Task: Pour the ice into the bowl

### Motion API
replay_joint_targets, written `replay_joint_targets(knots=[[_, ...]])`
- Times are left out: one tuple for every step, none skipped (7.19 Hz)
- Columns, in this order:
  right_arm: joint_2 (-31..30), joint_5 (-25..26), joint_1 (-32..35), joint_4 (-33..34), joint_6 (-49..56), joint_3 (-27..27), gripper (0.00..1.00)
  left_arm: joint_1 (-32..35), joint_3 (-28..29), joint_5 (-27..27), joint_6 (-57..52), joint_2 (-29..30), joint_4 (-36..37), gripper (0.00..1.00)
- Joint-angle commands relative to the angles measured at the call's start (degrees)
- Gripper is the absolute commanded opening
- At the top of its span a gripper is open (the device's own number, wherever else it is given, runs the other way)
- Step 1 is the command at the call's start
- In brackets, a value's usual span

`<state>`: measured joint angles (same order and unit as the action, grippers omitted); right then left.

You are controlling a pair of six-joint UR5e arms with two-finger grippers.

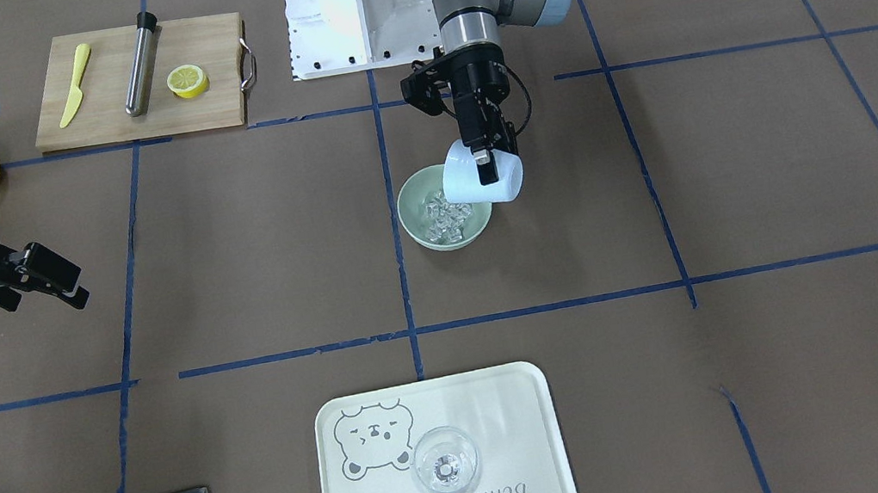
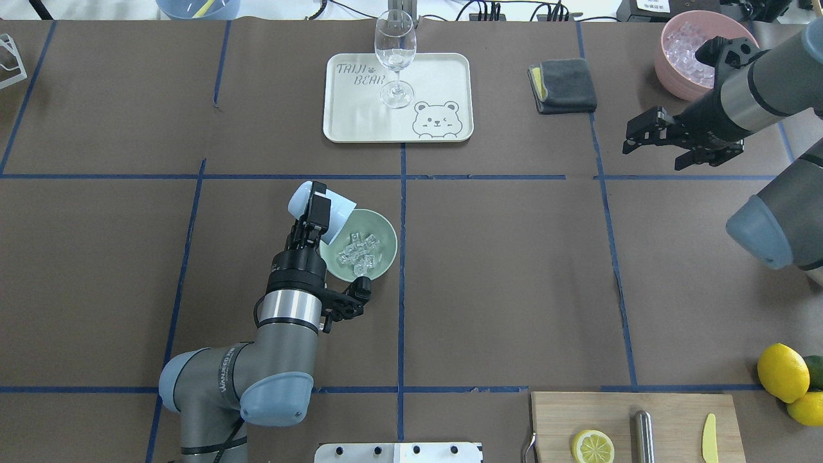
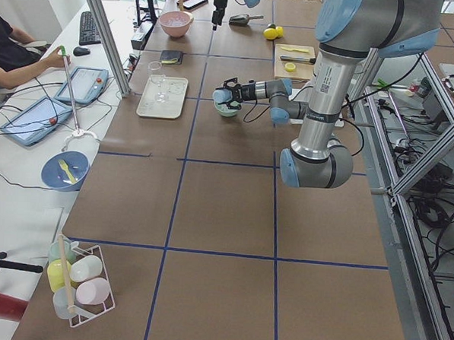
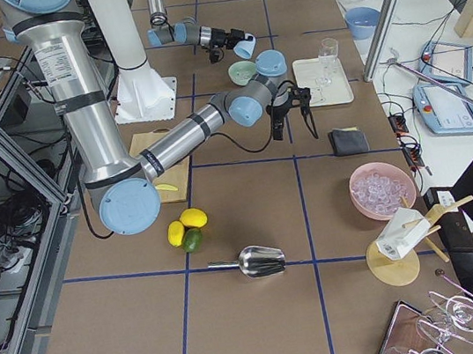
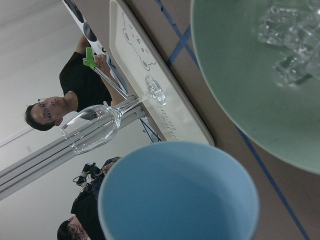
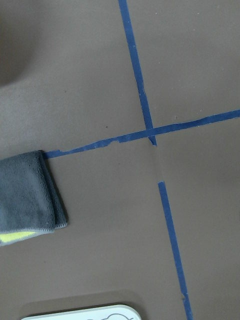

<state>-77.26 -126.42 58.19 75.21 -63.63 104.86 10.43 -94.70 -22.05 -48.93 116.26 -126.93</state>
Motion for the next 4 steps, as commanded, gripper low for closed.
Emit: replay_joint_targets(knots=[[0.0,0.0,0.0,0.0,0.0,0.1,1.0,0.4,-0.4,0.3,1.0,-0.9,-9.8,0.0],[0.0,0.0,0.0,0.0,0.0,0.0,1.0,0.6,-0.4,0.3,4.1,-1.3,-12.2,0.0],[0.0,0.0,0.0,0.0,0.0,0.1,1.0,0.6,-0.1,1.2,14.2,-2.3,-13.8,0.0],[0.0,0.0,0.0,0.0,0.0,0.1,1.0,0.7,-0.4,1.2,17.6,-3.1,-14.0,0.0]])
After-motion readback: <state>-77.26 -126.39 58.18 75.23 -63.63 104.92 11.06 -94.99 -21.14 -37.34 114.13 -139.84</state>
